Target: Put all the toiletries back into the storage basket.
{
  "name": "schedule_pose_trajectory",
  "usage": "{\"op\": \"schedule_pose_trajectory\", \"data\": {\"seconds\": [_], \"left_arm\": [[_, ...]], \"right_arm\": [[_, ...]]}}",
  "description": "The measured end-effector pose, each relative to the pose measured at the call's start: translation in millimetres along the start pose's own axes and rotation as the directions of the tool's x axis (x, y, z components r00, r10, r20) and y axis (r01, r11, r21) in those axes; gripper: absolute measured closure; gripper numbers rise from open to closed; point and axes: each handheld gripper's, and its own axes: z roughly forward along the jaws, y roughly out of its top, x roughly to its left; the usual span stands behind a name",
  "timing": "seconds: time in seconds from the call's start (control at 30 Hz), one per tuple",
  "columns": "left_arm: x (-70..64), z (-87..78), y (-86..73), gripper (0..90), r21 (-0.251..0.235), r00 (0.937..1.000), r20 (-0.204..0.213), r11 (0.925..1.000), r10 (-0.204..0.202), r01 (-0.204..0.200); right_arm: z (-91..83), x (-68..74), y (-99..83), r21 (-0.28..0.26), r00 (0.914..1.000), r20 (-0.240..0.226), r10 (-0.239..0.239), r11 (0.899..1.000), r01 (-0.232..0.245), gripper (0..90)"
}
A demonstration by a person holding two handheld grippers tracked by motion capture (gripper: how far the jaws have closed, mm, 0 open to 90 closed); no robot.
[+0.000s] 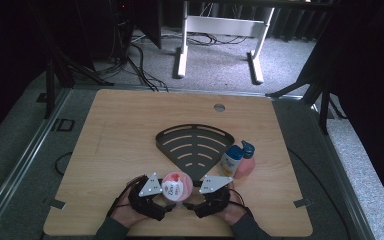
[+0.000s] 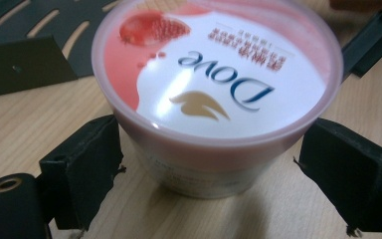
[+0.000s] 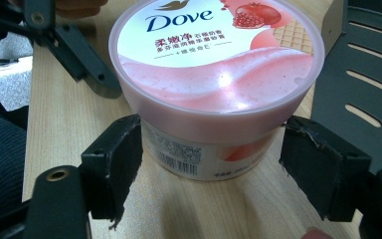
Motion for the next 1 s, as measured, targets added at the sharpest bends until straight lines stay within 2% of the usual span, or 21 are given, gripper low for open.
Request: {"op": "schedule_pose_trajectory", "data": {"seconds": [1.0], "left_arm": [[-2.5,-4.8,6.4,10.1,0.003,0.9996,-0.027,1.0,0.004,-0.004]], "right_arm": [[-3.5,3.4,6.5,-0.001,0.9997,0.024,-0.008,1.0,0.008,24.6]]}}
